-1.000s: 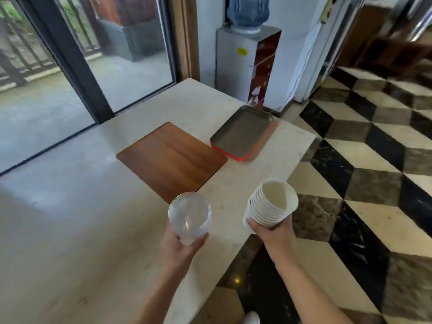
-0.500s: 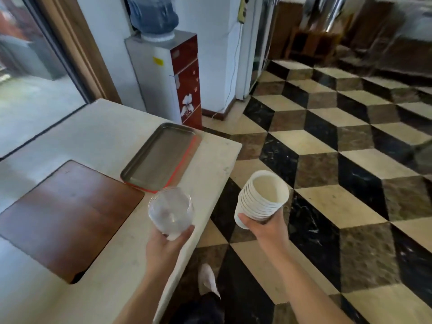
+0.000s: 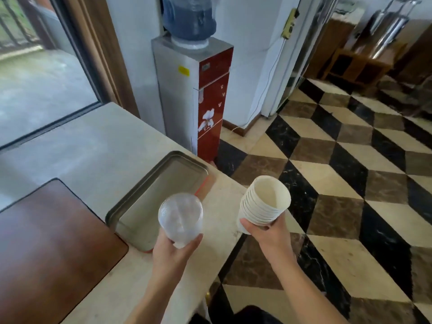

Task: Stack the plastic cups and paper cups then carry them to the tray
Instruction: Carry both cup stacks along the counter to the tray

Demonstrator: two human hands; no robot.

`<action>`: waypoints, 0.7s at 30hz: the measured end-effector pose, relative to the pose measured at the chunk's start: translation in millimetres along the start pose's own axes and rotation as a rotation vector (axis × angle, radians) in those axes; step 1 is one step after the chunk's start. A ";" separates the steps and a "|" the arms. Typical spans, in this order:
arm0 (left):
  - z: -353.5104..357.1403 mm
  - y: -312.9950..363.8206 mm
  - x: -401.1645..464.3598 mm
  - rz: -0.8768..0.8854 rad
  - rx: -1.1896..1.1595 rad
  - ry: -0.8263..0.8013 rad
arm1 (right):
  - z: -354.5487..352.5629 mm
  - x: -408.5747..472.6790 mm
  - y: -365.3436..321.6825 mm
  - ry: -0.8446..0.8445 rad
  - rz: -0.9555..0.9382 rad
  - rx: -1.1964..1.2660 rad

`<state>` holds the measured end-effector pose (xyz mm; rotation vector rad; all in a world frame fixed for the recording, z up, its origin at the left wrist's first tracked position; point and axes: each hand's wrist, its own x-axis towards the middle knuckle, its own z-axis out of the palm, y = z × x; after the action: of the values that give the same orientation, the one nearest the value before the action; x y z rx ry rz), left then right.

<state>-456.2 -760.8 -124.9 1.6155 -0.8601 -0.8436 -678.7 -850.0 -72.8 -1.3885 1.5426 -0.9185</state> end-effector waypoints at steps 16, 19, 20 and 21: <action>-11.5 -15.2 67.0 -0.325 0.002 0.826 | 166.4 201.8 -49.8 -0.695 -0.240 -0.099; -9.4 -23.4 71.2 -0.412 0.052 0.851 | 178.9 217.6 -52.9 -0.746 -0.308 -0.064; -7.5 -24.8 72.1 -0.433 0.080 0.841 | 181.1 220.9 -53.3 -0.758 -0.328 -0.045; -5.7 -25.8 73.2 -0.455 0.099 0.833 | 182.5 223.8 -52.5 -0.774 -0.344 -0.033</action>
<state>-412.6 -817.3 -156.1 2.0437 0.0601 -0.3423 -496.1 -1075.4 -118.2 -1.7851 0.7504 -0.4428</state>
